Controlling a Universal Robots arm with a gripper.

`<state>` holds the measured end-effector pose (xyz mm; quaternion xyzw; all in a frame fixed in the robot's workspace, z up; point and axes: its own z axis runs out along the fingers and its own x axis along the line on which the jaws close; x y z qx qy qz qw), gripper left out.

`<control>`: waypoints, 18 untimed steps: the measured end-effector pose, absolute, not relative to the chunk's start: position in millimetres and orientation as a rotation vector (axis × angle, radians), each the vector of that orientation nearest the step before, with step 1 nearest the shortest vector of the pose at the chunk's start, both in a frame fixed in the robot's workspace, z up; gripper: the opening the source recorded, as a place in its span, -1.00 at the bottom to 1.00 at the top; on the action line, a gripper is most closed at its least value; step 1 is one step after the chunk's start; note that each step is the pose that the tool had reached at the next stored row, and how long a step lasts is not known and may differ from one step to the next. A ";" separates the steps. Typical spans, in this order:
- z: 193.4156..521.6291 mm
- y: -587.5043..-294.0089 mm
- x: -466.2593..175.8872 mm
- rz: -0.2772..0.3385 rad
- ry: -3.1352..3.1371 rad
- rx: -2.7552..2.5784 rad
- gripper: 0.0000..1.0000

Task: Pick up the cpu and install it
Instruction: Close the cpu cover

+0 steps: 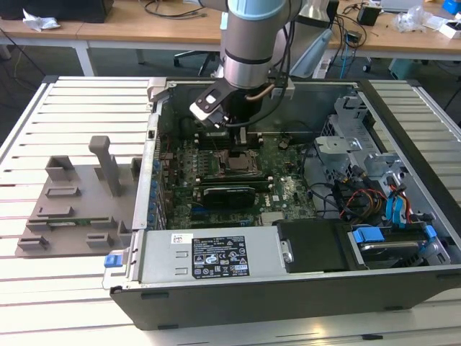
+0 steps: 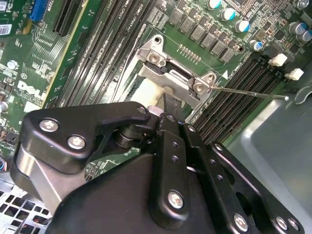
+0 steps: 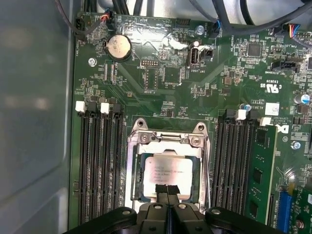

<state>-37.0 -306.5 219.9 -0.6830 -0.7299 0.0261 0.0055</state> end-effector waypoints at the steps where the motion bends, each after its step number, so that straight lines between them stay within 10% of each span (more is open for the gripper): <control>1: 219.6 -306.5 -37.3 0.082 -2.285 -2.138 -0.79; 18: 208.1 -306.5 -43.9 0.082 -2.285 -2.138 -0.79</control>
